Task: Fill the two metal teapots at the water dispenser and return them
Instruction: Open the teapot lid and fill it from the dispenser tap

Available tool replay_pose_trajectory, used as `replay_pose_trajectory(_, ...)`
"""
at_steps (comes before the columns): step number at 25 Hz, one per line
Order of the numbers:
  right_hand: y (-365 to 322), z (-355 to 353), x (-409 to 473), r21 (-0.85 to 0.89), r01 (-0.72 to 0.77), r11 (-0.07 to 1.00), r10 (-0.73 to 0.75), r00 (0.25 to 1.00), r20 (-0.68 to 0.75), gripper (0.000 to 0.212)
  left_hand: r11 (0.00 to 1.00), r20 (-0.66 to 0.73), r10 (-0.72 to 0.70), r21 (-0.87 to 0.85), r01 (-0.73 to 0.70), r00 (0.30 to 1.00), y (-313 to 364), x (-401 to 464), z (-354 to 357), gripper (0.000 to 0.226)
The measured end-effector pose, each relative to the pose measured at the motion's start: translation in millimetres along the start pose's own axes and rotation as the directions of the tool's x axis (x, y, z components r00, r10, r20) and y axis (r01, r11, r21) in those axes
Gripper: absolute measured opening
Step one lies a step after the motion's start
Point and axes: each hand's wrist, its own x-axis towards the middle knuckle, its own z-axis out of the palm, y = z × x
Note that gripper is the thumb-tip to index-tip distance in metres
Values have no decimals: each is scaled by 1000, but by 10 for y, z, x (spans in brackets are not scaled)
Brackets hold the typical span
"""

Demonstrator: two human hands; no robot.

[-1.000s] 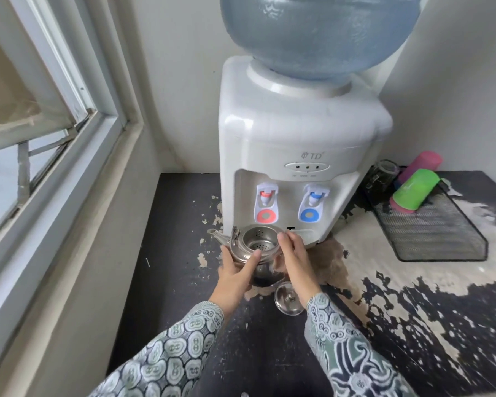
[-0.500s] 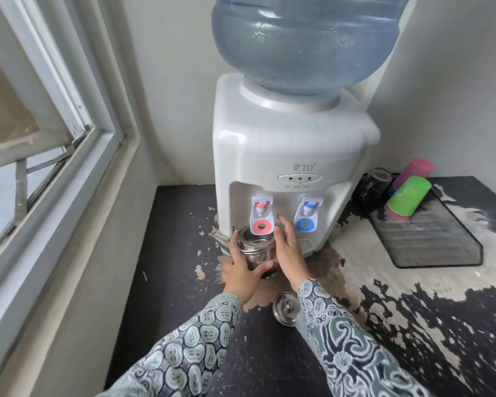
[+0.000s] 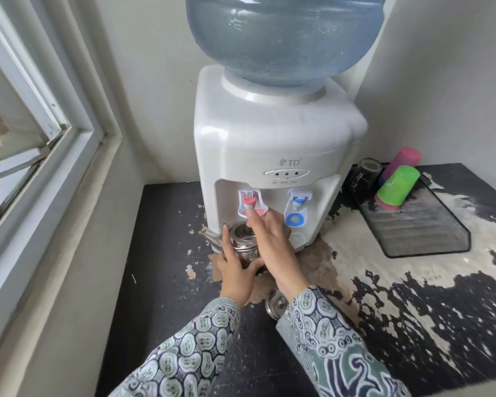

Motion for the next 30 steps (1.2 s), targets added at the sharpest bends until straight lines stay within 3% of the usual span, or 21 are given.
replay_pose_trajectory(3, 238, 14, -20, -205, -9, 979, 1, 999, -42, 55, 1000, -12, 4, -16, -5, 1000, -16, 18, -12, 103)
replay_pose_trajectory(6, 495, 98, -103, -146, 34, 989, -57, 986, -154, 51, 1000, 16, 24, -16, -24, 1000, -7, 16, -36, 100)
replay_pose_trajectory(11, 650, -4, -26, -117, 36, 992, -39, 999, -23, 47, 996, 108, 73, 44, -79, 991, -19, 80, -102, 101)
replay_pose_trajectory(18, 714, -126, 64, -177, -4, 984, 27, 991, 128, 62, 998, 150, 30, 41, -37, 988, -14, 83, -105, 112)
replay_pose_trajectory(22, 680, -180, 97, -199, -10, 980, 44, 985, 166, 65, 1000, 132, -30, 1, 30, 991, -324, 251, 0, 115)
replay_pose_trajectory(27, 628, -201, 128, -189, -4, 982, 42, 979, 197, 68, 977, -2, -14, 212, 14, 1000, 77, 6, -16, 111)
replay_pose_trajectory(30, 627, -208, 149, -168, -2, 986, 38, 976, 214, 68, 930, -129, 157, 354, -102, 979, 58, -74, 60, 105)
